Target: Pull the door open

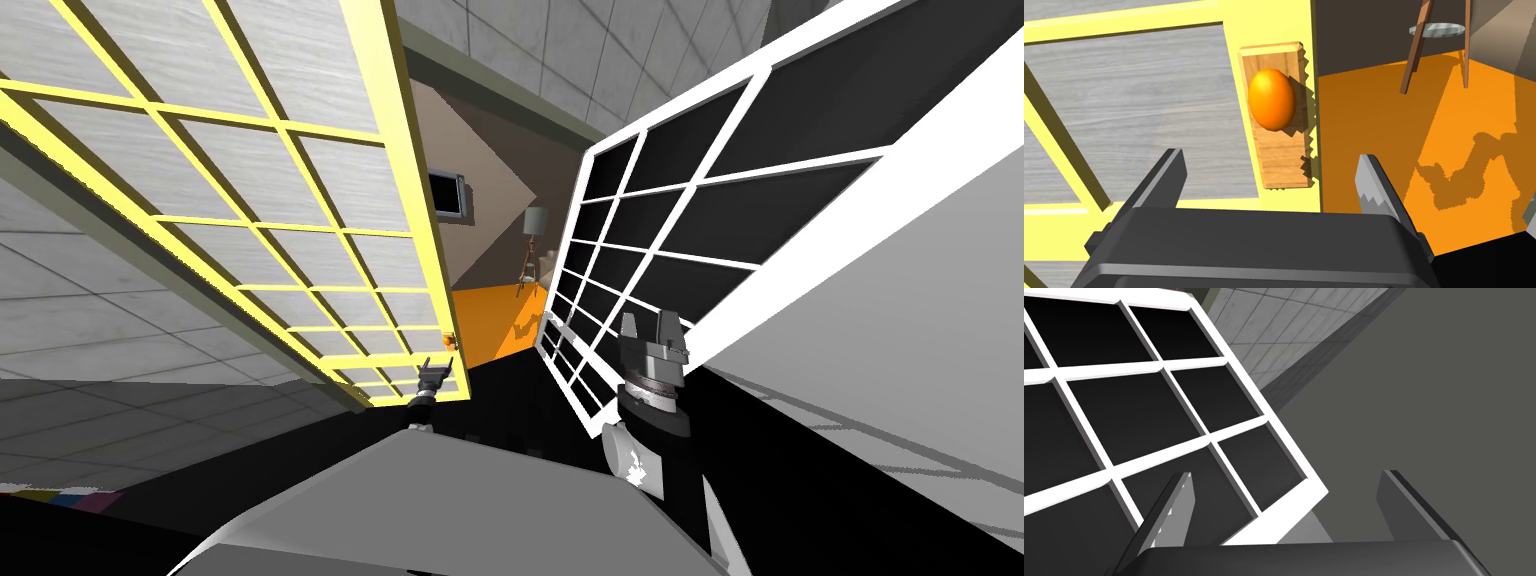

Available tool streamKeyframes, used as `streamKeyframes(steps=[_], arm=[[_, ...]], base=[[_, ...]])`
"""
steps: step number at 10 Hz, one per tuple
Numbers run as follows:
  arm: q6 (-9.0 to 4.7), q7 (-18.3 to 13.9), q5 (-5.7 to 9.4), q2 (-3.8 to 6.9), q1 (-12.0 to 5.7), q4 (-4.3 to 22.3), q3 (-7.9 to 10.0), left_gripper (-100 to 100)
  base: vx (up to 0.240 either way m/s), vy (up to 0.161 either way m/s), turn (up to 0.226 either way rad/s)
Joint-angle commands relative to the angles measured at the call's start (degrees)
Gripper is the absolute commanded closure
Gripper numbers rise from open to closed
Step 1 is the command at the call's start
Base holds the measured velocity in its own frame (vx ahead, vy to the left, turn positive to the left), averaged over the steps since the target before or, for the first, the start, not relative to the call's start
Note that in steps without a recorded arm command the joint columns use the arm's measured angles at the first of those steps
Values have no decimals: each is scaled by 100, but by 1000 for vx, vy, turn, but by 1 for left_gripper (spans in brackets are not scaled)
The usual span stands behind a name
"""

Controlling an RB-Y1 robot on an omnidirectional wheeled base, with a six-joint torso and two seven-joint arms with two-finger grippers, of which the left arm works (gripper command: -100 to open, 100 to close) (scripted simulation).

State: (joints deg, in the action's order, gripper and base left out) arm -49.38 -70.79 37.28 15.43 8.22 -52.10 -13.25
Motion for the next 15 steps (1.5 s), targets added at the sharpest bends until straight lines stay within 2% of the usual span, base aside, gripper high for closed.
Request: streamKeyframes(steps=[1, 4, 5, 6, 7, 11, 12, 13, 15], arm=[[-1, -279, 98, 12, 5, -14, -57, -100], [0, -611, 221, 27, 12, -35, -127, -100], [0, -530, 195, 23, 12, -31, -112, -100], [-65, -682, 251, 132, 42, 54, -60, -100], [-83, -718, 265, 162, 51, 78, -44, -100], [-233, -1012, 383, 412, 119, 276, 82, -100], [-223, -977, 362, 375, 69, 305, 58, -100], [-223, -977, 362, 375, 69, 305, 58, 100], [-223, -977, 362, 375, 69, 305, 58, 100]], base=[[-64, 22, -57], [-45, 16, -45], [-18, 7, -8], [139, 27, -129], [200, 22, -142], [209, 12, -115], [86, 26, -12], [-15, -10, 20], [-27, 2, -4]])
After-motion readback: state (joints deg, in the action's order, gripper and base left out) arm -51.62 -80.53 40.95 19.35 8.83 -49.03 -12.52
